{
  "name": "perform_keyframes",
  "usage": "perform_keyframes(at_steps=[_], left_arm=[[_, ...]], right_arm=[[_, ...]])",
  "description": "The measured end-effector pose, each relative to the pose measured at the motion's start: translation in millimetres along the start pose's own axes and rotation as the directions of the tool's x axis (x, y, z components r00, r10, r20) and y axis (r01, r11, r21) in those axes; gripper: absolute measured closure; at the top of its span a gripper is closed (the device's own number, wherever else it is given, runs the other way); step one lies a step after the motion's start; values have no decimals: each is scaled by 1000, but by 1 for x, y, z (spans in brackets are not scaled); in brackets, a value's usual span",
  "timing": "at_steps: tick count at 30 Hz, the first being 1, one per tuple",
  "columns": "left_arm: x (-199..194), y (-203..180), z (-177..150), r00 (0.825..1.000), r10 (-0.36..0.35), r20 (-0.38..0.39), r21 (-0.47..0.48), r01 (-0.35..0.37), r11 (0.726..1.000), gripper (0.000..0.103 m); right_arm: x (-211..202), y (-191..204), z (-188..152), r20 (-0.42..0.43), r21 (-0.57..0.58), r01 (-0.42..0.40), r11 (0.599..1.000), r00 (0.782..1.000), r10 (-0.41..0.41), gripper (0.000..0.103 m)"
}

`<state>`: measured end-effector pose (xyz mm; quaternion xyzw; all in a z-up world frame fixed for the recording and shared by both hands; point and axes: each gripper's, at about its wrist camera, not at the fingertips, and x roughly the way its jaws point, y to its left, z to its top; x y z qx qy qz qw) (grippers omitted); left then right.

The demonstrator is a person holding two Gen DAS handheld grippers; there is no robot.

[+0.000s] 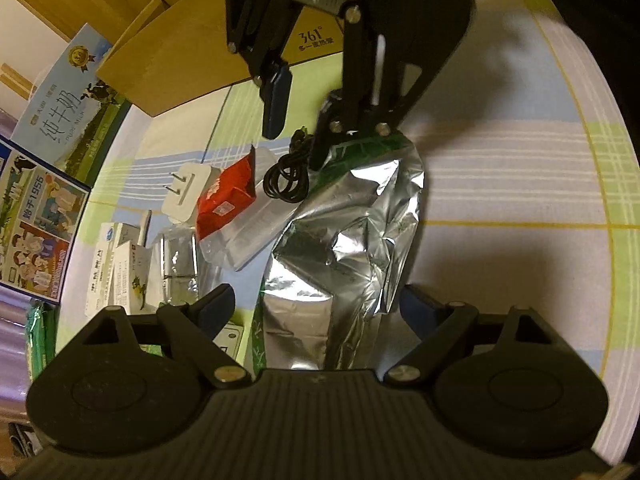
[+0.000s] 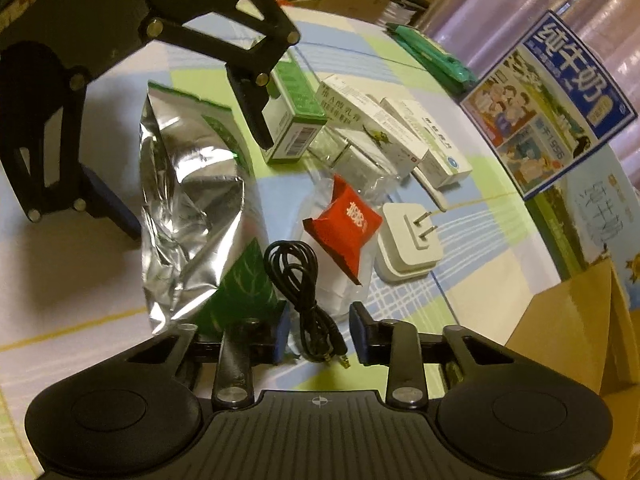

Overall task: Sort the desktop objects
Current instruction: 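Grasp the silver foil bag with the left tool while the right tool grasps the black cable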

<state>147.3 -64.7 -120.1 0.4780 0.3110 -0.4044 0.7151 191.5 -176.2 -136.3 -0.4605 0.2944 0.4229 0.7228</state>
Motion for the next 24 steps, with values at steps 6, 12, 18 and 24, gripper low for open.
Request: perform_keyframes(at_steps=[6,12,18,24], left_arm=[[4,6,1,999,-33,11,-2,33,999,16],[8,9,4,997,-73,9,67,73,995,16],[14,11,13,995,-101,-24,146,104,984,16],[22,13,26,985,-149,-82,216,164,963,18]], right_arm=[[8,7,1,-8,-55,-1,999,1000,1,82],[10,6,2,-12,-41,-2,999,1000,2,85],[2,0,2,-24,36,-16,999,1000,17,90],[-8,-10,-1,-69,151,-37,988,996,48,90]])
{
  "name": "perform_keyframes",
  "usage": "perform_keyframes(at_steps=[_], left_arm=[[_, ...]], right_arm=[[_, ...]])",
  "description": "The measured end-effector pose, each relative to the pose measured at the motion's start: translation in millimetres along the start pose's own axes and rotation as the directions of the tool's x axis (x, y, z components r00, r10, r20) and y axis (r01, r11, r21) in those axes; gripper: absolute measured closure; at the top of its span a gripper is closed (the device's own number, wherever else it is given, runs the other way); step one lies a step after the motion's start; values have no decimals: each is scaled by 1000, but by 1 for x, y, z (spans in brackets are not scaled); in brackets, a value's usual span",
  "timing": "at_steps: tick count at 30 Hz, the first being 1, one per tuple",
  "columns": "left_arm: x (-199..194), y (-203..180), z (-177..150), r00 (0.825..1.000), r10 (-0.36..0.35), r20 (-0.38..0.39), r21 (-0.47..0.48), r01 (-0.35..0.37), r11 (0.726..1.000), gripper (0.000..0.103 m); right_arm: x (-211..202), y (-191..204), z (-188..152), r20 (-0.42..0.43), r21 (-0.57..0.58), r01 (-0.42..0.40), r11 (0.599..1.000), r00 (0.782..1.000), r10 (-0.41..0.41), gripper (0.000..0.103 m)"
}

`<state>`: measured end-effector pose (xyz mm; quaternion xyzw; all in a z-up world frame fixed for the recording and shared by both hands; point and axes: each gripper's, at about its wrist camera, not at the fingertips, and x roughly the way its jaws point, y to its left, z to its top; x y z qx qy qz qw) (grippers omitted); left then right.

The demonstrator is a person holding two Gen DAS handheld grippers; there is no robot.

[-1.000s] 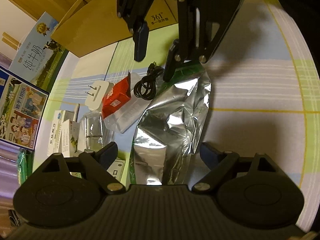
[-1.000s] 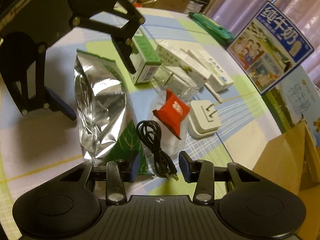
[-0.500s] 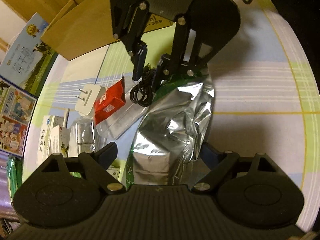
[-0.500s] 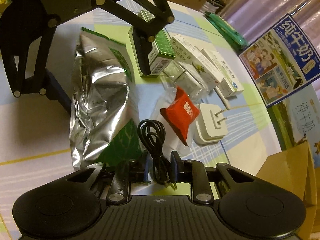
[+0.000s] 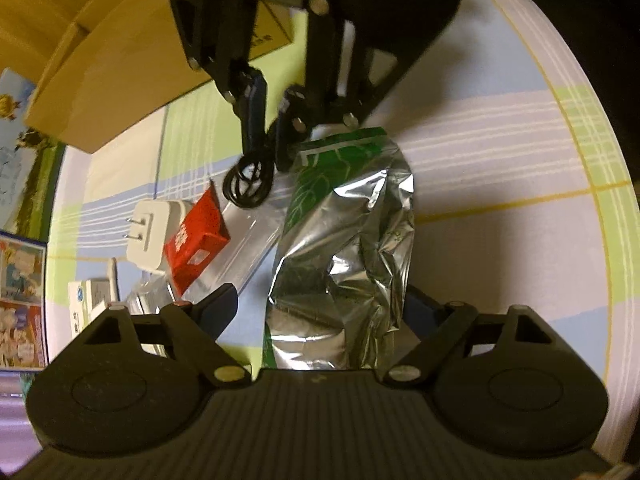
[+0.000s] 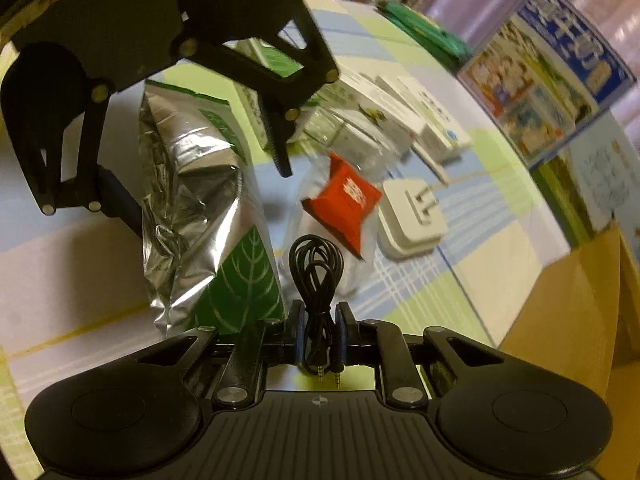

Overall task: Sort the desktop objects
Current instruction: 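Grasp the silver foil bag with the left tool while the right tool grasps the black cable, then lift the foil bag and cable and carry both toward the cardboard box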

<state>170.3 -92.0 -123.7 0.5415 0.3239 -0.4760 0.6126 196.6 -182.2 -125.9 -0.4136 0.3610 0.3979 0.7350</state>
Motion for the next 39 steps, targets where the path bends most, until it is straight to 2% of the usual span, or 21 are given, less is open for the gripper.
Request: perform_keyframes(at_steps=[2,4,7,10,12,15,20,22,27,29,32,34,39], left_arm=[[3,5,6,999,-46,-28,5,46,999,25],[5,10,10,994,-94,-46,-5,94,996,38],[5,14,14,992,-107,-66,-42,105,994,49],[1,23,11,984,-173,-51,-151,164,975,53],[-4,26,6,970,-240,-29,-230,227,946,54],[-8,21,-1,955,-296,-25,-284,277,918,54],[-9,10,-2,964,-265,-30,-325,241,915,51],[-7,8,3,965,-258,-43,-316,232,920,46],[2,1,7,961,-263,-89,-270,231,935,38],[7,3,8,959,-271,-89,-277,237,931,35],[9,7,8,956,-279,-86,-296,243,924,41],[7,9,7,960,-267,-86,-307,229,924,53],[0,11,4,957,-273,-97,-345,225,911,60]], right_arm=[[-3,-7,0,-25,61,-23,998,999,25,90],[-5,-14,-2,-43,122,-49,991,998,54,90],[-8,-24,-5,-70,224,-95,970,991,113,90],[-13,-30,-9,-82,304,-140,943,982,172,90],[-15,-32,-11,-80,360,-181,915,971,224,90],[-15,-30,-16,-94,391,-201,898,962,257,90],[-9,-22,-20,-113,403,-202,893,957,267,90],[-6,-22,-21,-116,405,-201,892,956,268,90],[-3,-26,-22,-109,402,-204,893,957,267,90],[-2,-27,-22,-109,392,-200,898,959,261,90],[-2,-24,-20,-113,372,-191,909,962,249,91],[-2,-22,-20,-112,370,-183,911,965,239,91],[-12,-19,-21,-80,392,-160,906,975,207,92]])
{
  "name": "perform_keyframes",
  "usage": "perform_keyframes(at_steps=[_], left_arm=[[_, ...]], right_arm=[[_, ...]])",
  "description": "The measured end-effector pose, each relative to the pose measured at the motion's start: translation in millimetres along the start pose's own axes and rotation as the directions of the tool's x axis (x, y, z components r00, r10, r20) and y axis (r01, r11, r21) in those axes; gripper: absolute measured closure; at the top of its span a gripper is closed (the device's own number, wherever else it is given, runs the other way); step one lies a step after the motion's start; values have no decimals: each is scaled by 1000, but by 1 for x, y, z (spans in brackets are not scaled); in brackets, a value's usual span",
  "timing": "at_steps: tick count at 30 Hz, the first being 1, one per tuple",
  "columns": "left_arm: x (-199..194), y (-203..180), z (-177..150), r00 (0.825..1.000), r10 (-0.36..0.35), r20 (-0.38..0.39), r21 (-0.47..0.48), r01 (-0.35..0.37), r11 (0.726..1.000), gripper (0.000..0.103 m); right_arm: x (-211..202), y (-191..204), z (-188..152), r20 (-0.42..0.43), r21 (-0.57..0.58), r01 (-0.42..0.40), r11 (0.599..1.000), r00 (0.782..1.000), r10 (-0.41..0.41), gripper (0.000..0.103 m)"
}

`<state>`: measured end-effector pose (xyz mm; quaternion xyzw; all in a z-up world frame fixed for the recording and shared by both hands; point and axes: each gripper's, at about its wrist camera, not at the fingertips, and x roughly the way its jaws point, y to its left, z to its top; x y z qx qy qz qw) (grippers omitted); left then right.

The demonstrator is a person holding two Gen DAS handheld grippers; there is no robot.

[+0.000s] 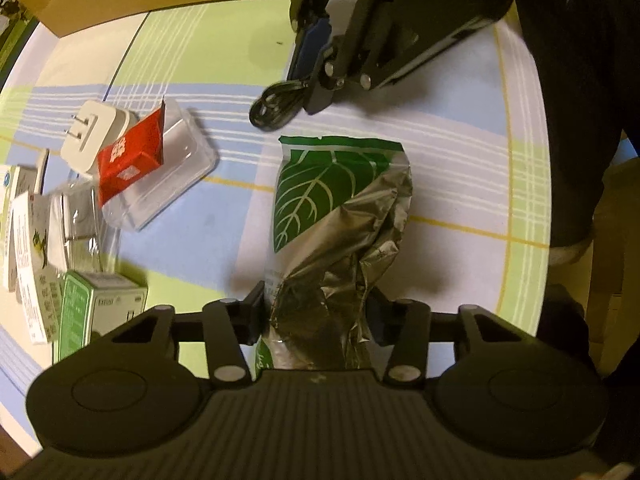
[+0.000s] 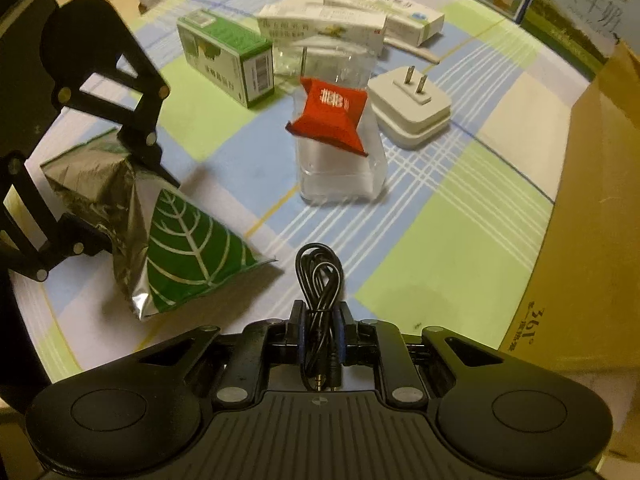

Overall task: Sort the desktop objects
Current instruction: 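Lift the foil bag and cable and carry both toward the cardboard box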

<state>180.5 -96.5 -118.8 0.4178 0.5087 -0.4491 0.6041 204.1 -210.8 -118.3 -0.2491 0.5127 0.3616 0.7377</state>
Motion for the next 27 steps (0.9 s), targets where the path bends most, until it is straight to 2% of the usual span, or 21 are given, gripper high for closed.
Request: perform_keyframes(at_steps=[7,10,16,23,27], left_arm=[[-24,9,-2,1000,3,-19,-114,-6,993,60],[-41,15,9,1000,7,-19,-185,-10,983,60],[-83,-2,24,1000,29,11,-283,-24,959,60],[-112,-4,61,994,52,94,-429,-6,903,60],[-124,-5,86,988,63,144,-521,22,853,60]], right_arm=[[-35,-9,-3,76,97,6,995,997,-13,92],[-55,-13,-7,104,147,6,989,994,-21,92],[-101,-25,-21,174,228,26,973,983,-67,92],[-146,-42,-42,235,312,58,948,963,-136,92],[-170,-55,-54,268,365,79,928,945,-186,92]])
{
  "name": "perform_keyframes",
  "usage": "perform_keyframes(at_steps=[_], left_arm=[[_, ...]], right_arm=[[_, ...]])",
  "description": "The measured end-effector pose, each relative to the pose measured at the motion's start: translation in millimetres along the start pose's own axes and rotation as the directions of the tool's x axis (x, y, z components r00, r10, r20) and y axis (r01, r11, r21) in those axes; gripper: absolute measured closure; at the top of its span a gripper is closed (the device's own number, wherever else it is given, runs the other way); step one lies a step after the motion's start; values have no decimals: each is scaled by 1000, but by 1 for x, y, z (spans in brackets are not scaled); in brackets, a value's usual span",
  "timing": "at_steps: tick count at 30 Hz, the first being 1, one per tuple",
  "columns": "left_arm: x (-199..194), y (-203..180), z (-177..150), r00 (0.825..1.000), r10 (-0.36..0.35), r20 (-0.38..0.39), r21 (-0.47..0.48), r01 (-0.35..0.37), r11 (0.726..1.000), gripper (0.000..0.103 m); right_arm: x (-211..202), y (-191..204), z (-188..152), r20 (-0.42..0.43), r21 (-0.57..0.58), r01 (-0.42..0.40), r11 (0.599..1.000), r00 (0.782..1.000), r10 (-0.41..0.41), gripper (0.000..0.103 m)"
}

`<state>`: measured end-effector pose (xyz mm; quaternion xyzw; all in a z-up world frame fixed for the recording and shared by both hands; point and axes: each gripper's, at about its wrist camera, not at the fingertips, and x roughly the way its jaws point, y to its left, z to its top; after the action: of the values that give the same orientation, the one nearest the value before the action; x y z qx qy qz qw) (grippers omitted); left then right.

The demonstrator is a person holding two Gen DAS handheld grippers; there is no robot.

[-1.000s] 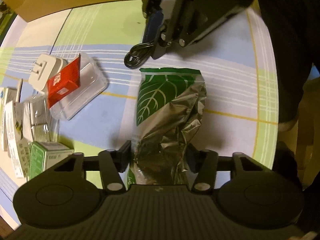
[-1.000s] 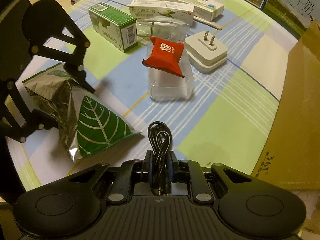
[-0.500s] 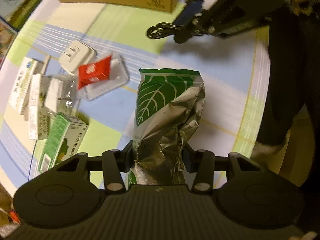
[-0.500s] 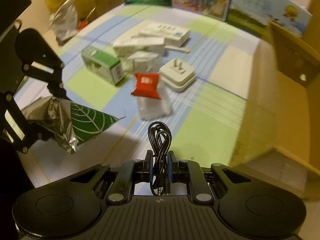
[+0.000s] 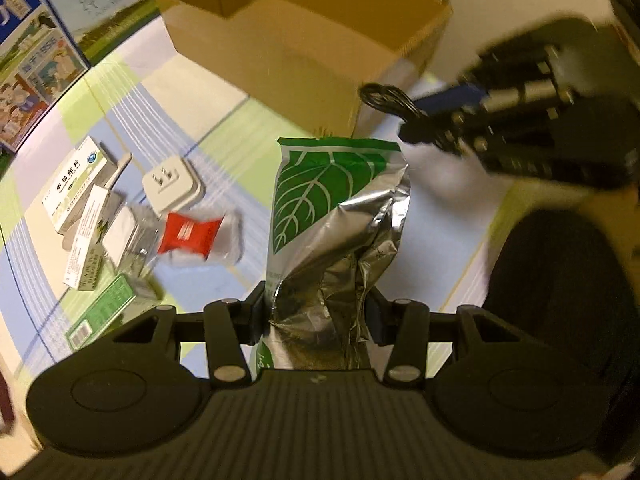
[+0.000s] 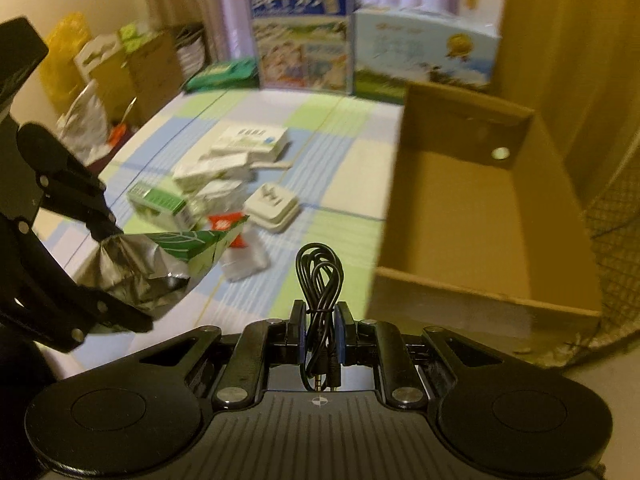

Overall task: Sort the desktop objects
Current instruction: 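Lift the foil bag and cable and carry both toward the cardboard box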

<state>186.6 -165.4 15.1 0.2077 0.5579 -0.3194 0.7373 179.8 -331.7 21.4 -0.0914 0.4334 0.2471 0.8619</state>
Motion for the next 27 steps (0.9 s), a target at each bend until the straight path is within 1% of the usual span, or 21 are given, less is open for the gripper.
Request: perform_keyframes(at_steps=[5,9,12,15,20,27], left_arm=[[-12,-11,27,997,-19,69,-114,27,993,60],[-20,-13,50,990,-48,133,-207,75,975,60],[-22,-17,67,985,-53,166,-248,93,964,60],[-21,-19,83,981,-67,180,-283,116,952,60],[-13,-14,106,977,-70,201,-334,136,933,60],[-2,-5,141,963,-82,256,-413,186,892,60]], right_arm=[[-25,-23,3,54,60,45,997,997,-48,92],[-37,-43,8,74,105,62,993,995,-70,92],[-41,-58,13,86,135,75,988,992,-88,92],[-41,-73,19,98,164,87,983,990,-104,92],[-31,-95,31,105,208,100,973,987,-124,92],[-13,-126,43,106,279,111,954,984,-145,92]])
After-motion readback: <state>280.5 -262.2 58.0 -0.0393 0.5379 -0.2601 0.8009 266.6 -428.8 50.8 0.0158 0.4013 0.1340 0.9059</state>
